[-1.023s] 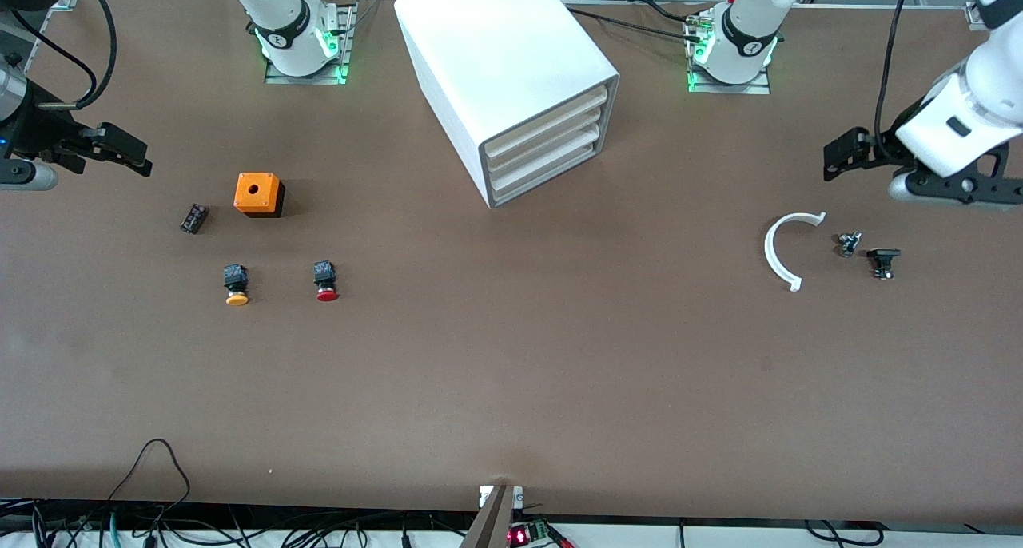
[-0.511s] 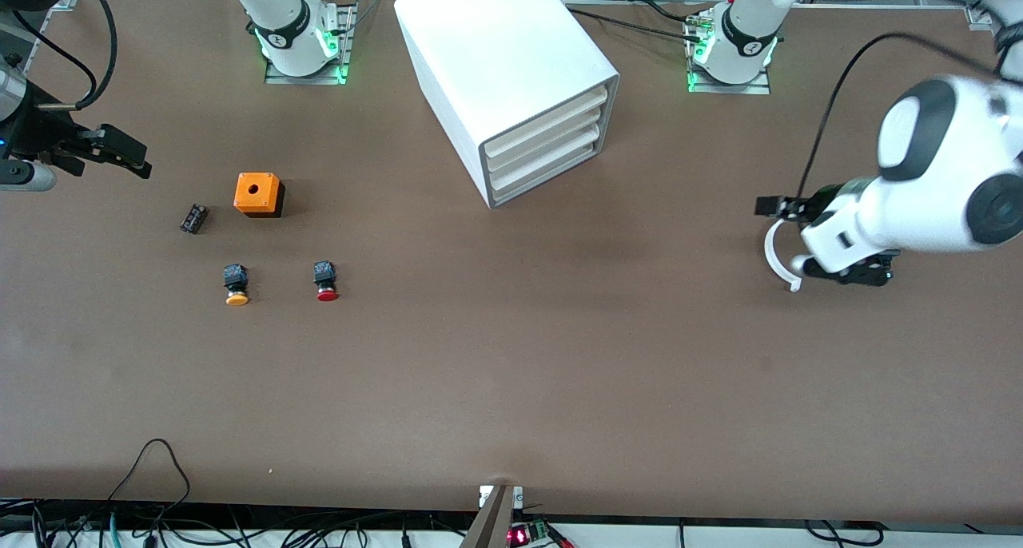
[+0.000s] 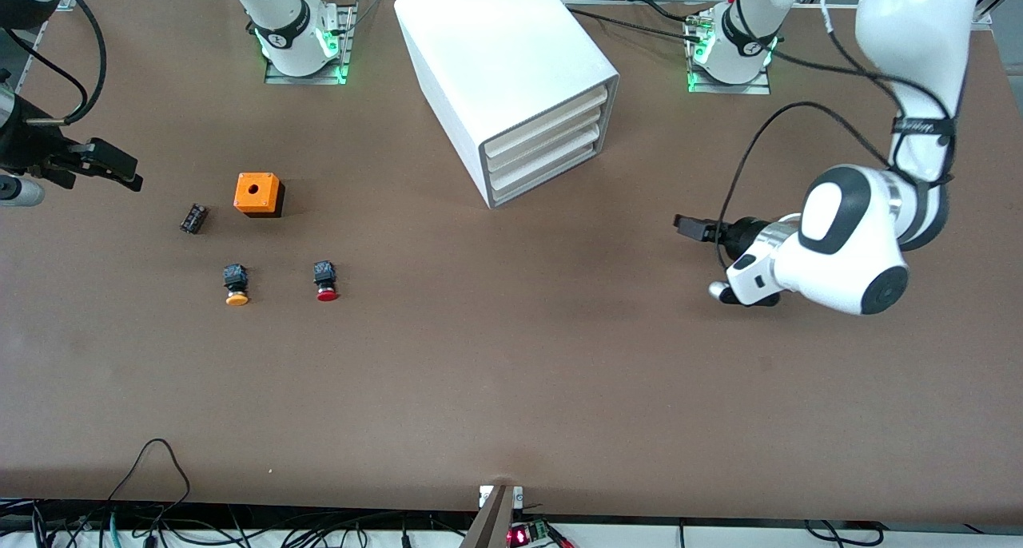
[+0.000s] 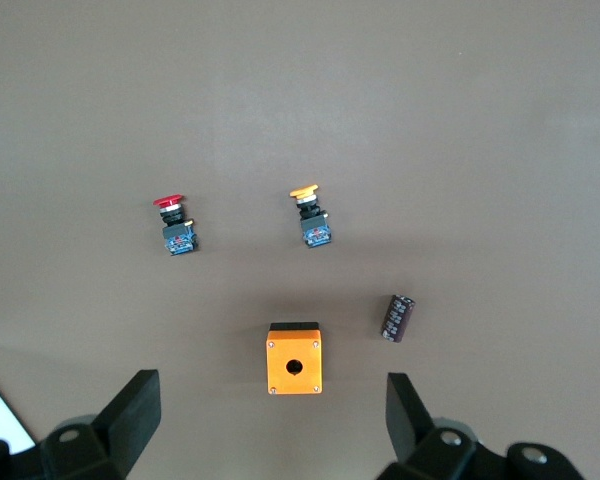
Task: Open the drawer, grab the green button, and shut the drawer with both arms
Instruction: 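Move the left gripper toward the white cabinet's drawer handle, then pull the drawer open with the left gripper while the right gripper advances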
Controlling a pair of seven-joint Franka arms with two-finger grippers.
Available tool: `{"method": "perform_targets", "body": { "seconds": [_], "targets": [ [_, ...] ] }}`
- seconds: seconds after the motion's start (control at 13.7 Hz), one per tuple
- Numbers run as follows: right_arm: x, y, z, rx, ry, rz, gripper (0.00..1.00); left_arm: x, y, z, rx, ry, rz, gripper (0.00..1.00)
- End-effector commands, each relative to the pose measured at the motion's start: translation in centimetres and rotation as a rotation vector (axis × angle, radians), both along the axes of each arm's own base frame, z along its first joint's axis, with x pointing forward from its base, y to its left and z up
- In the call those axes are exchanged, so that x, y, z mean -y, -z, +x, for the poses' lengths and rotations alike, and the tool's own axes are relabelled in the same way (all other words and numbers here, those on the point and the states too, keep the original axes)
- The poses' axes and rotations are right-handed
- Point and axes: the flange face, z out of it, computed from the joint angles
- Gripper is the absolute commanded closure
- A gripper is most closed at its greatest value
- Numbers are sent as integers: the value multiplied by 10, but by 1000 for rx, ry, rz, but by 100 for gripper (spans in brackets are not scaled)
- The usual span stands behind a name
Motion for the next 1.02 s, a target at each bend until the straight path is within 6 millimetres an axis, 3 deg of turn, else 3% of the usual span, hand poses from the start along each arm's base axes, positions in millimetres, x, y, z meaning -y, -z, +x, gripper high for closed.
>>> {"method": "perform_targets", "body": {
  "seconds": [0.0, 0.22, 0.37, 0.51, 0.66, 0.95],
  "targets": [
    [-10, -8, 2, -3, -44, -17, 0, 27, 59, -18, -120, 11, -201, 0],
    [-9, -6, 5, -4, -142, -12, 0, 58, 121, -39, -165, 27, -402, 0],
    [-5, -9, 12, 3, -183, -7, 0, 87, 138, -77, -227, -20, -500, 0],
    [-8, -9, 12, 3, -176, -9, 0, 117, 136, -118, -167, -30, -575, 0],
    [-10, -9, 12, 2, -139, -8, 0, 142, 126, -144, -84, 4, -541, 0],
    [-17, -8, 10, -18, -144, -9, 0, 151, 137, -177, -87, 43, -515, 0]
  ]
}}
